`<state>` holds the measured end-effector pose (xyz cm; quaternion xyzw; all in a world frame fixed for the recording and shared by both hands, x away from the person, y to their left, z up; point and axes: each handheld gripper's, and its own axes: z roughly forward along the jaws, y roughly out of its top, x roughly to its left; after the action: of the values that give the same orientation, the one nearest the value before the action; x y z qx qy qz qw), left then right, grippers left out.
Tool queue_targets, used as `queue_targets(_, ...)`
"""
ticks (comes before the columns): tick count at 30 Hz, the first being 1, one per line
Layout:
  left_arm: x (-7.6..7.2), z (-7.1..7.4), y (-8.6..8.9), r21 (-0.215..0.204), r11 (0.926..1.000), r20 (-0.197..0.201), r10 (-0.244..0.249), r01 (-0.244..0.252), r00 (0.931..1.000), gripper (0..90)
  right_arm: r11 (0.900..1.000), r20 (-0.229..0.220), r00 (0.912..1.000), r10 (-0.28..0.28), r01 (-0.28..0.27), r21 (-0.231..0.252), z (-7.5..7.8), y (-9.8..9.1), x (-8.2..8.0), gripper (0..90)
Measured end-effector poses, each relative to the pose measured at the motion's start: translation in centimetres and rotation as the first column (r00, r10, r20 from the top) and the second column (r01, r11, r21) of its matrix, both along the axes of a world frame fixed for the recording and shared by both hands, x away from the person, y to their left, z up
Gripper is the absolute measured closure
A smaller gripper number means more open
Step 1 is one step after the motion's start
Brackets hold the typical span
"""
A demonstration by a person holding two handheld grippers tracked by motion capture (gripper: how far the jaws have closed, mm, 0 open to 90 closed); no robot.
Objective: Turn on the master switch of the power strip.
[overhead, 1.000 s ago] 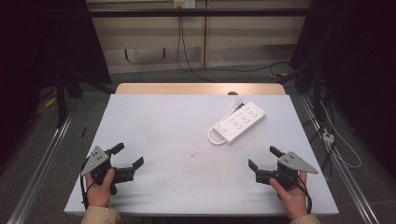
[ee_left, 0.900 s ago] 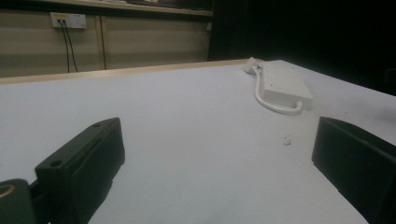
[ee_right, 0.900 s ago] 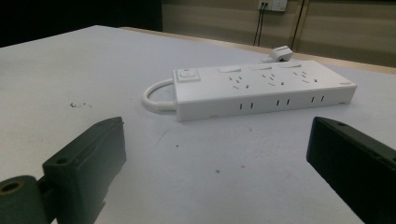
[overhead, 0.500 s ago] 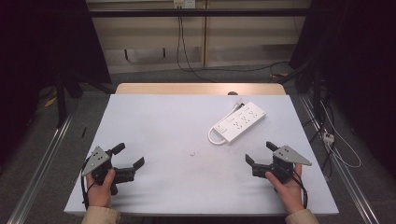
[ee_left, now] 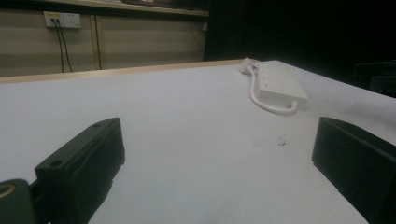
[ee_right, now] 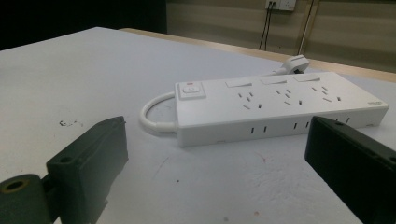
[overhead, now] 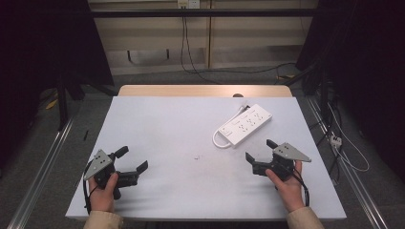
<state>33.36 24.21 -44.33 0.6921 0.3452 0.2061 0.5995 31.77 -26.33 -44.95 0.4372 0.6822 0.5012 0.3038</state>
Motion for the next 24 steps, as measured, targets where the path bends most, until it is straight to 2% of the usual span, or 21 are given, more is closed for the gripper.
queue_targets(9,0.0,0.0,-0.1,-0.006,1.0000,0.001,-0.005,0.005,1.0000,2.2,0.9998,-0.008,0.9998,-0.017,0.017,0.009,0.1,0.1,0.9,6.2)
queue_targets(24,0.1,0.0,0.0,-0.013,0.9999,-0.004,-0.008,0.008,1.0000,2.2,1.0000,-0.006,1.0000,-0.001,0.001,-0.007,0.4,0.7,2.1,7.4)
